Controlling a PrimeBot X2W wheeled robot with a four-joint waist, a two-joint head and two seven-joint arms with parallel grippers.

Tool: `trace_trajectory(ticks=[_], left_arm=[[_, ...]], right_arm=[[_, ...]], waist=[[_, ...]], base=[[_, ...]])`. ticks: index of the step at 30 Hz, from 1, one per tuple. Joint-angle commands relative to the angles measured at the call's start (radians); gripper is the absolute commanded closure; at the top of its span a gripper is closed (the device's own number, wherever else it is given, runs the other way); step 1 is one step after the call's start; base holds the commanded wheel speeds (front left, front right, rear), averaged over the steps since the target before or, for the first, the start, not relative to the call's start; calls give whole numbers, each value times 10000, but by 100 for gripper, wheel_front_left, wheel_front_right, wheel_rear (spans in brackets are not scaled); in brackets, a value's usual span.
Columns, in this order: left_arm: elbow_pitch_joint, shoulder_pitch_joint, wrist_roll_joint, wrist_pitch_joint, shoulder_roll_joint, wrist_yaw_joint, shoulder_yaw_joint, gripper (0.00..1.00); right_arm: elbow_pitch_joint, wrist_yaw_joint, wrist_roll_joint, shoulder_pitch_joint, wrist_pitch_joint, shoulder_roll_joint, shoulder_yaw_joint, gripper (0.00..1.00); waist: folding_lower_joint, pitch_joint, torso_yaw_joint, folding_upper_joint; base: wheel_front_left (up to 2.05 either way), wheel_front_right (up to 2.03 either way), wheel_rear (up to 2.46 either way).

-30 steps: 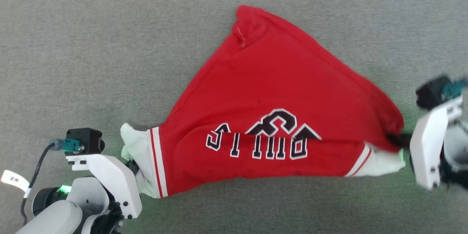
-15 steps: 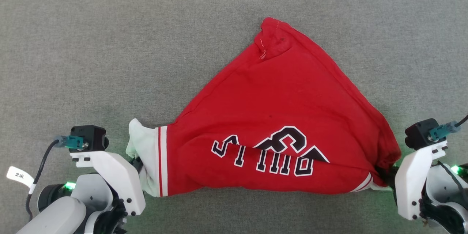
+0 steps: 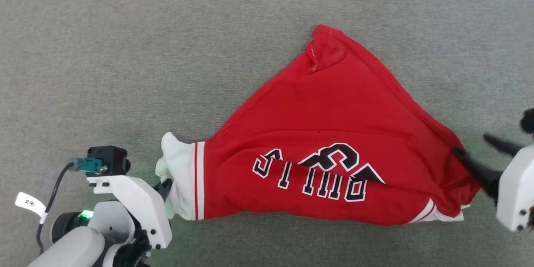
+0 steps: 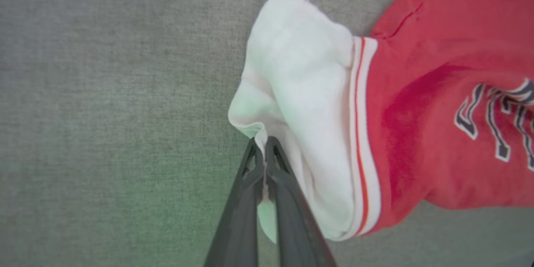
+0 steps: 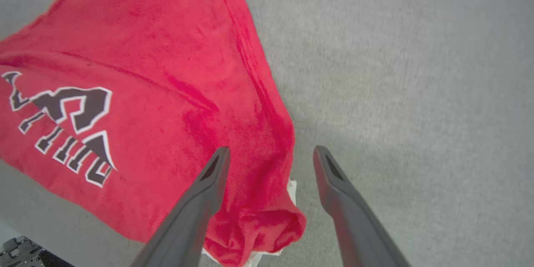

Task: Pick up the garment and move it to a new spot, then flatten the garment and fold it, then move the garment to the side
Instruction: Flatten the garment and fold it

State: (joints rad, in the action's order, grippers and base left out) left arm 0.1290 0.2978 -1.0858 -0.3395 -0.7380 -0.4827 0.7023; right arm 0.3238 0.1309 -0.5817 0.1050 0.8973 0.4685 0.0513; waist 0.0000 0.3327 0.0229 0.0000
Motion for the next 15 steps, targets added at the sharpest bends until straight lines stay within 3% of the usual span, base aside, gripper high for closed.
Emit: trace_trajectory(ticks=[1, 7, 15], left_arm=[[15, -88, -50, 43, 39, 40, 11, 100], [-8, 224, 141, -26, 241, 189, 213, 100], [-272, 912, 418, -195, 730, 554, 630, 100]], right_arm=[[126, -3, 36, 151, -38, -77, 70, 0], [143, -2, 618, 1479, -669, -292, -284, 0], [-2597, -3, 898, 4208, -2068, -46, -1755, 0]], waist=[[0, -7, 74, 0], [0, 106, 538, 0], [0, 432, 1524, 0]], base=[[0, 0, 0], [0, 0, 0], [0, 0, 0]])
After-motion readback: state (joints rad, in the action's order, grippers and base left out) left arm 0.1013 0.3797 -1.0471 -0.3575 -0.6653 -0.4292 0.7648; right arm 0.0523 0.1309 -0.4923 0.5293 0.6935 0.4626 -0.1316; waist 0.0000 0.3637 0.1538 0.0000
